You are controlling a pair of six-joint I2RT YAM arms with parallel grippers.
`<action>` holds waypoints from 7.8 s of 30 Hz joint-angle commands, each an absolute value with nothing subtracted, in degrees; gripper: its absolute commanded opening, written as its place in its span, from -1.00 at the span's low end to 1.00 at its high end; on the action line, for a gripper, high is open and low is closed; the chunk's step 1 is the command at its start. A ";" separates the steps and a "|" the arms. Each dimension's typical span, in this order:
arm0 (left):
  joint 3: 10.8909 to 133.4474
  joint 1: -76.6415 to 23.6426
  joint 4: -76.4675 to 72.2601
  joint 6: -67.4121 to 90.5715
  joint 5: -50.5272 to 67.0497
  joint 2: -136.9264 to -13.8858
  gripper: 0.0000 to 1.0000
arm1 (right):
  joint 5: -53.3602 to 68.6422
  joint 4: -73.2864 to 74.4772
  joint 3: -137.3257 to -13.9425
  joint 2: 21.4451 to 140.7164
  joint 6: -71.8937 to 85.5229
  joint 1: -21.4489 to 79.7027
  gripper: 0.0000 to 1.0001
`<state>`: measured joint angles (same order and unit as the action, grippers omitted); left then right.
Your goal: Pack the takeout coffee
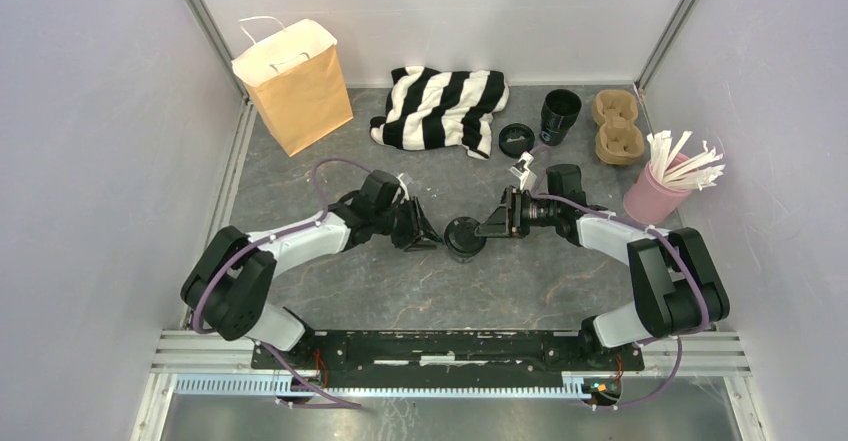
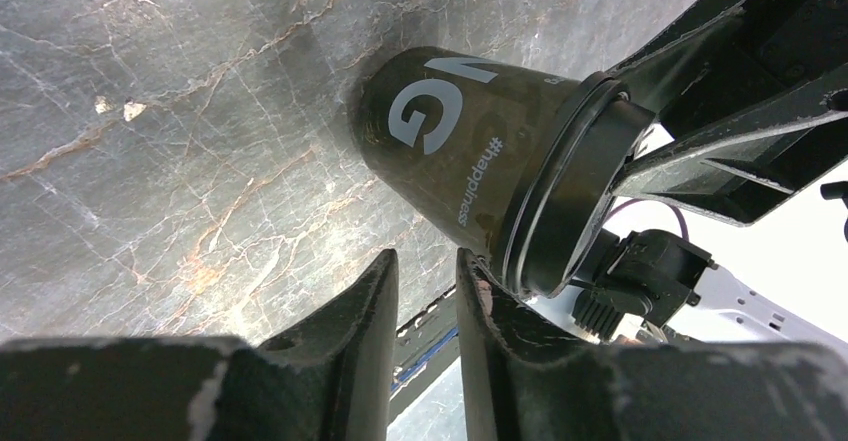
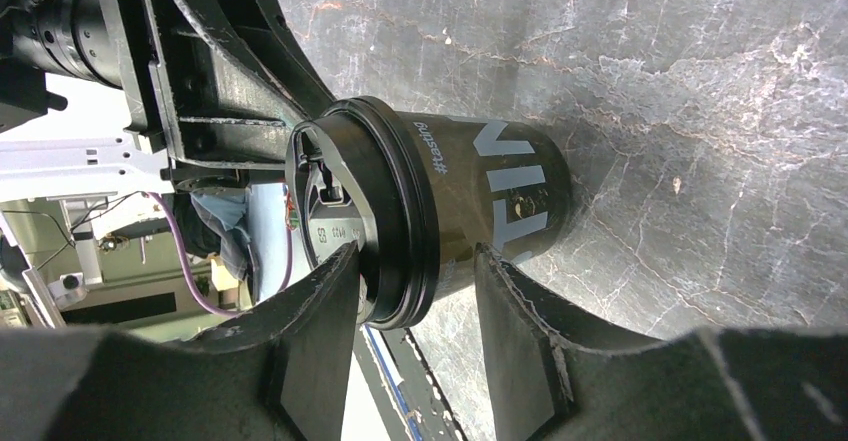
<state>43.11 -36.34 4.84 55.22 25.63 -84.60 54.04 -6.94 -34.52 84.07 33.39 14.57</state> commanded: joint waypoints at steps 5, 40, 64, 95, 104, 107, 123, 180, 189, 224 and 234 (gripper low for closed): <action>46.54 -35.95 8.92 51.13 23.39 -77.24 -0.08 | 54.32 -7.03 -35.54 83.35 31.41 14.85 0.07; 45.31 -36.04 5.71 50.88 25.15 -84.40 -0.25 | 55.65 -10.04 -34.04 84.73 32.37 14.77 0.04; 38.81 -39.40 9.80 47.88 16.34 -86.07 -0.36 | 59.21 -22.83 -24.58 87.70 36.07 11.89 0.03; 55.99 -41.22 19.65 41.46 16.16 -84.80 0.09 | 57.39 -7.22 -32.02 82.68 29.01 11.42 0.33; 58.80 -41.05 17.74 39.30 18.91 -82.75 0.50 | 56.60 -0.52 -37.12 81.07 26.26 11.41 0.66; 61.13 -41.12 15.54 39.19 22.93 -86.07 0.55 | 56.43 -0.37 -36.85 80.61 26.36 11.36 0.68; 60.34 -41.22 17.88 38.45 22.64 -90.59 0.04 | 58.27 -8.48 -31.49 81.50 29.55 11.21 0.12; 38.20 -41.22 -2.17 55.54 27.84 -74.17 0.25 | 58.23 -0.34 -31.77 76.48 26.30 10.97 0.28; 43.51 -41.31 -9.32 55.65 31.00 -84.13 0.16 | 58.36 -4.33 -28.83 74.52 30.87 11.18 0.13; 58.04 -38.16 11.46 42.46 22.80 -87.22 0.62 | 55.28 -5.82 -30.75 79.64 32.32 11.47 0.17; 44.55 -35.60 -3.96 54.95 31.01 -81.77 0.13 | 56.22 -7.82 -31.73 82.63 32.99 10.73 0.14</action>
